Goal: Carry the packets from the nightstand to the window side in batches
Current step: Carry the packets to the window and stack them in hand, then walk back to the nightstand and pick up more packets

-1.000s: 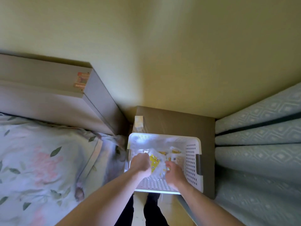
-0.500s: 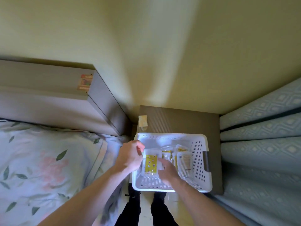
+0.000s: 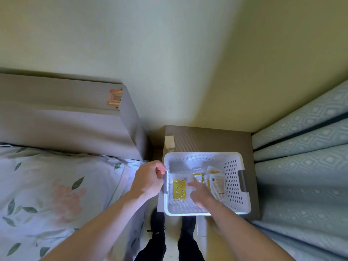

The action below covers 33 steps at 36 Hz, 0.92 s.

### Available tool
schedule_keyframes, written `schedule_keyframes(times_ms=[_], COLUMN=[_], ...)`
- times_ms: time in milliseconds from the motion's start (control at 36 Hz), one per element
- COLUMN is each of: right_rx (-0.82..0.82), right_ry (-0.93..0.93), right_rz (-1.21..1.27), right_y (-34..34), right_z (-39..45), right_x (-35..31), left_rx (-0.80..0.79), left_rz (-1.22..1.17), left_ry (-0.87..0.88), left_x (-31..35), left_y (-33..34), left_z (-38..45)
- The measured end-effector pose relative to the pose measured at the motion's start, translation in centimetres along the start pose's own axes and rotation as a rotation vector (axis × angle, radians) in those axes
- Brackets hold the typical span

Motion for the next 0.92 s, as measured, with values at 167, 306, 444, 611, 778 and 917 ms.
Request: schedule_keyframes(times_ms=[167, 306, 444, 611, 778, 917], right_rx=[0.107, 0.263, 0.323, 0.301, 0.241, 0.214], right_ry=[-0.045, -0.097, -0.234, -0.472, -0.548, -0.609], right_rz=[-0.049, -0.146, -0.258, -0.375, -0.538, -0.628], right_y=[-0.8, -1.4, -0.1, 3.8, 9.3, 14.0], right_z=[-4.9, -12.7, -19.9, -27.7, -34.8, -41.2], right_x=[-0.9, -2.1, -2.9, -2.2, 2.6, 5.2], left_rx=[0.011, 0.006, 0.011, 0.089, 0.163, 0.195], left_rz=[0.031, 0.050, 0.042, 0.065, 0.083, 0.062], left_ry=[0.028, 0.078, 0.112, 0.133, 0.091, 0.049], left_x=[0.4, 2.0, 2.3, 1.6, -0.7, -3.2], left_y=[-1.3, -2.0, -1.4, 0.3, 3.3, 4.4], left_z=[-3.3, -8.3, -15.0, -25.8, -38.4, -47.5])
Point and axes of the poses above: each hand's wrist, its own z-axis towards the middle knuckle, its own y-axis out of the palm, x = y × z, the point moved 10 cm from there along z, towards the middle knuckle, and after that the axes turned 11 degrees about -x, right-handed, at the moved point
